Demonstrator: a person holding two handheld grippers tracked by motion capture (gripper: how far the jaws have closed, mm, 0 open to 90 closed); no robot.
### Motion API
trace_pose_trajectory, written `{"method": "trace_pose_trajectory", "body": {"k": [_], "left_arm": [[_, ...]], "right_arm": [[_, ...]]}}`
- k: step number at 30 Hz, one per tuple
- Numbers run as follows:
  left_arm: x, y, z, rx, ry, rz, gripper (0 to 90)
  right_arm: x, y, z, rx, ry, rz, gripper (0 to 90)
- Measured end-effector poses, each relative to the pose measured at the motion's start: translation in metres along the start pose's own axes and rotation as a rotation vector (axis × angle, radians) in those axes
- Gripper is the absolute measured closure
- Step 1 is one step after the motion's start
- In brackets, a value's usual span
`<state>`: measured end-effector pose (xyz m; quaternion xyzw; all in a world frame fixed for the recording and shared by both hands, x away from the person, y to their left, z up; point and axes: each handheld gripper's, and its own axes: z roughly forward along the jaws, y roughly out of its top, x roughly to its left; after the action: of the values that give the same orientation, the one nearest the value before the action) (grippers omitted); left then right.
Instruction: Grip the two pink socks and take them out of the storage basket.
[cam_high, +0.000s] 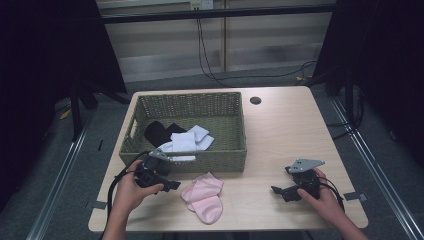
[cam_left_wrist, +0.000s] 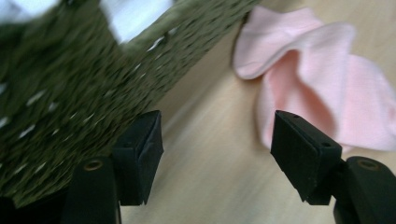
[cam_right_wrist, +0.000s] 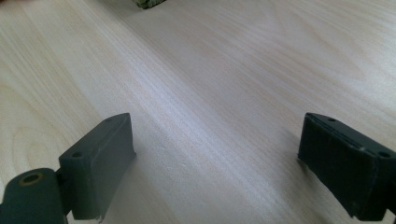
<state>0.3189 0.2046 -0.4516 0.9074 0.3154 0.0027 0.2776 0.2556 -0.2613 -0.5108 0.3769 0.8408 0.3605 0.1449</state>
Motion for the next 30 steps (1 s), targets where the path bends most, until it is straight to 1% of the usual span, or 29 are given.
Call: {"method": "trace_pose_trajectory", "body": {"k": [1,2,4,6,7,8,10,11,13,15,16,17,19,20,21,22,23,25,27,28,30], "left_arm": [[0.002,-0.003,0.002,0.004,0.004,-0.003,33.4],[0.003,-0.005,0.004,0.005,0.019,-0.003,33.3],[0.004,-0.01,0.009,0.013,0.024,-0.004,33.2],[0.005,-0.014,0.012,0.009,0.043,0.002,32.7],[0.005,-0.016,0.014,0.001,0.044,0.005,32.1],[0.006,-0.018,0.016,0.003,0.048,0.012,31.6],[0.006,-0.022,0.02,0.014,0.056,0.015,30.2],[0.005,-0.023,0.021,-0.003,0.064,0.019,29.6],[0.005,-0.026,0.021,-0.027,0.065,0.012,29.0],[0.005,-0.029,0.021,-0.038,0.066,0.017,30.3],[0.005,-0.03,0.021,-0.05,0.076,0.032,30.3],[0.004,-0.032,0.022,-0.062,0.087,0.034,30.1],[0.002,-0.035,0.024,-0.084,0.109,0.058,28.1],[0.0,-0.036,0.025,-0.094,0.128,0.078,26.5],[0.0,-0.038,0.025,-0.106,0.126,0.075,24.6],[0.0,-0.04,0.027,-0.134,0.123,0.074,22.9],[0.0,-0.042,0.028,-0.151,0.124,0.074,21.6],[0.001,-0.046,0.029,-0.186,0.135,0.079,19.4],[0.001,-0.05,0.031,-0.226,0.138,0.067,19.1],[0.0,-0.051,0.031,-0.239,0.144,0.07,18.9],[0.0,-0.051,0.031,-0.241,0.146,0.068,18.7]], "right_arm": [[0.0,0.0,0.0,0.0,0.0,0.0,9.7],[0.0,0.0,0.0,0.0,0.0,-0.001,9.7],[0.0,0.0,0.0,0.0,0.0,-0.001,9.8],[0.0,0.0,0.0,0.0,0.0,-0.001,9.7],[0.0,0.0,0.0,0.0,0.0,0.0,9.8],[0.0,0.0,0.0,0.0,0.0,-0.001,9.7],[0.0,0.0,0.0,0.0,0.0,-0.001,9.7],[0.0,0.0,0.0,0.0,0.0,0.001,9.7],[0.0,0.0,0.0,0.0,0.0,-0.001,9.7],[0.0,0.0,0.0,0.0,0.0,0.0,9.8],[0.0,0.0,0.0,0.0,0.0,0.0,9.7],[0.0,0.0,0.0,0.0,0.0,0.0,9.7],[0.0,0.0,0.0,0.0,0.0,0.0,9.7],[0.0,0.0,0.0,0.0,0.0,0.0,9.7],[0.0,0.0,0.0,0.0,0.0,0.0,9.7],[0.0,0.0,0.0,0.0,0.0,0.0,9.7],[0.0,0.0,0.0,0.0,0.0,0.0,9.7],[0.0,0.0,0.0,0.0,0.0,0.0,9.7],[0.0,0.0,0.0,0.0,0.0,0.0,9.8],[0.0,0.0,0.0,0.0,0.0,0.0,9.7],[0.0,0.0,0.0,0.0,0.0,0.0,9.7]]}}
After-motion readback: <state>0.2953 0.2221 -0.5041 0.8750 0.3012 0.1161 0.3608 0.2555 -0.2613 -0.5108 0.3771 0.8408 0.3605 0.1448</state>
